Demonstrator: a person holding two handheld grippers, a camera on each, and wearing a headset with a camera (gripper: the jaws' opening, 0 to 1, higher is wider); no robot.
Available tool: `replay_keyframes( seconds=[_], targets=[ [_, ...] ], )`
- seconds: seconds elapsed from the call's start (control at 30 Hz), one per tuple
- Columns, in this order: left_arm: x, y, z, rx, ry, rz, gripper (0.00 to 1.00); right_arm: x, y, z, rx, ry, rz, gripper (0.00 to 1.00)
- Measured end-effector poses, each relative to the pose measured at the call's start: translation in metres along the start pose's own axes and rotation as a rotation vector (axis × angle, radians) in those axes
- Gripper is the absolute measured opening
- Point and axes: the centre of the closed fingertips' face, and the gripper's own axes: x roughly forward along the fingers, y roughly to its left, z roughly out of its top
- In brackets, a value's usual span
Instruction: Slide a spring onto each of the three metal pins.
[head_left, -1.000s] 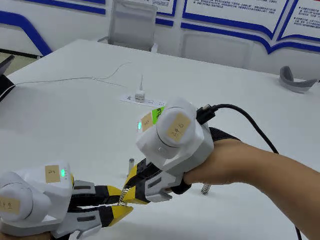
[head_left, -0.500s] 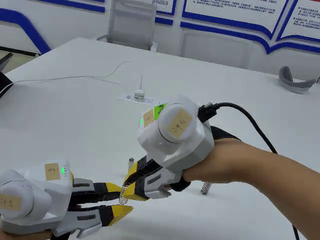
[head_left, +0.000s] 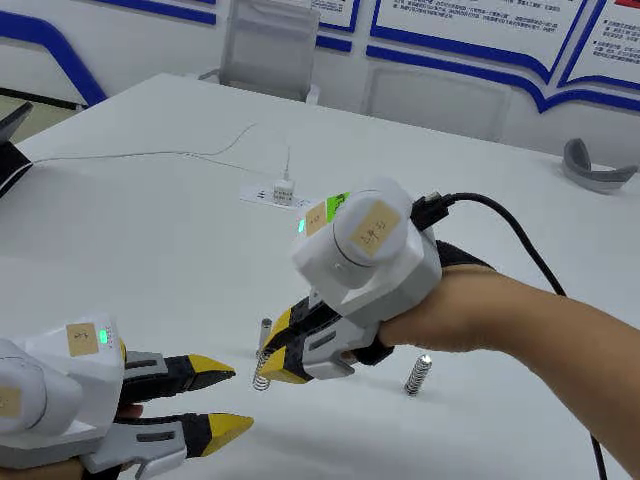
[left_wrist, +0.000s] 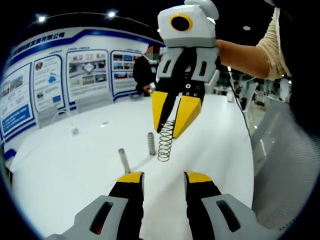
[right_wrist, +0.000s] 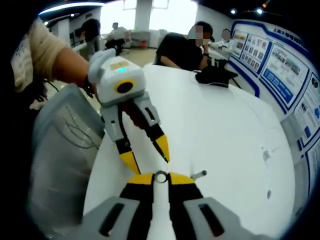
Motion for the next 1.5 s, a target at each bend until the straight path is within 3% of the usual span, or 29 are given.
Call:
replay_keyframes(
  seconds=[0.63,1.13,1.5],
  targets=[
    [-0.005,0.005,-0.002,-0.039,0.001,0.038,0.48,-0.013,-0.040,0.003,0.035,-0.006,-0.077,0.12],
    [-0.010,0.006,-0.006,-0.053,0.003,0.052,0.54,-0.002,-0.073,-0.001,0.096,0.000,-0.120,0.12],
    [-0.011,0.006,-0.009,-0.062,0.004,0.050,0.55,0.011,-0.078,-0.004,0.117,0.017,-0.113,0.12]
  ],
)
